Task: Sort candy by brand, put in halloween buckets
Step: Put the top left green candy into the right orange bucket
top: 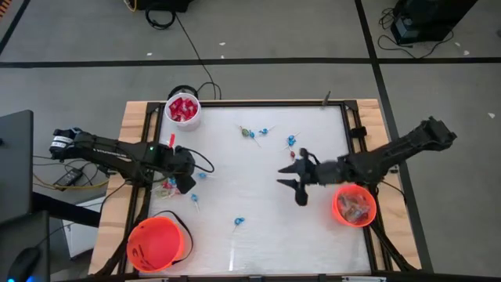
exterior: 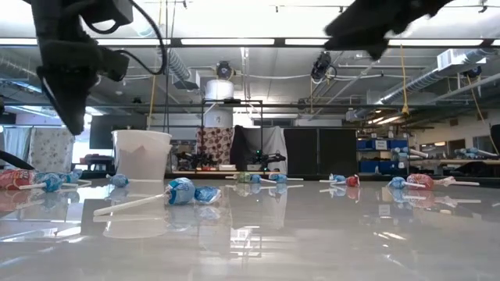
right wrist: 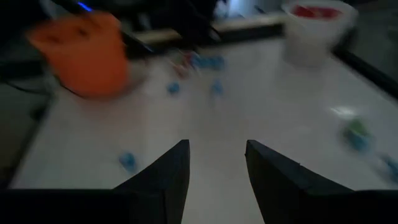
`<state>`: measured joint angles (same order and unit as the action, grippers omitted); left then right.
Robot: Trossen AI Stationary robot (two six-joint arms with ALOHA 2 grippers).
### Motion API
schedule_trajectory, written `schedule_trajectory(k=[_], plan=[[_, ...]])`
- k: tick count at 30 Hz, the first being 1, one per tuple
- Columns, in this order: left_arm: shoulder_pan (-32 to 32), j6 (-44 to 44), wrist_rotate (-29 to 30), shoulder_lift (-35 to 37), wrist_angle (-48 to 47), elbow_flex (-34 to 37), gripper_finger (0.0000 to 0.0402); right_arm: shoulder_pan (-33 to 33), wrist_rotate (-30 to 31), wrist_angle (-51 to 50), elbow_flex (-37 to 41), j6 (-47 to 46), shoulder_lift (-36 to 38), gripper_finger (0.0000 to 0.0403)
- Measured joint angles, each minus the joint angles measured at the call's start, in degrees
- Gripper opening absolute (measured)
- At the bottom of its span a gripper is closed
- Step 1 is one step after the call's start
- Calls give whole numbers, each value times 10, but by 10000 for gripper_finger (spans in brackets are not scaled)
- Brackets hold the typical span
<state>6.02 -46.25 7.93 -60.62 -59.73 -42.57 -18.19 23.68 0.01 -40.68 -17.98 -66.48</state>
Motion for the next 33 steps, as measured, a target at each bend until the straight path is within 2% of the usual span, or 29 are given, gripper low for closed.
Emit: schedule_trajectory(k=[3,5,9,18,26,33], plan=[[0,-20,10,0,-34,0,188,62,-107,80,29,26,0,168],[0,-37,26,0,-65,0,188,89,-143,79,35,25,0,168],[0,-67,44,-1,-122,12,187,112,-163,75,45,32,0,167],[-1,-55,32,-29,-67,62,173,139,-205,102,46,62,0,167],[-20,-47,28,-128,-68,63,154,143,-223,123,46,62,0,167],[-23,1,-37,-231,-69,63,150,143,-239,119,46,62,0,167]])
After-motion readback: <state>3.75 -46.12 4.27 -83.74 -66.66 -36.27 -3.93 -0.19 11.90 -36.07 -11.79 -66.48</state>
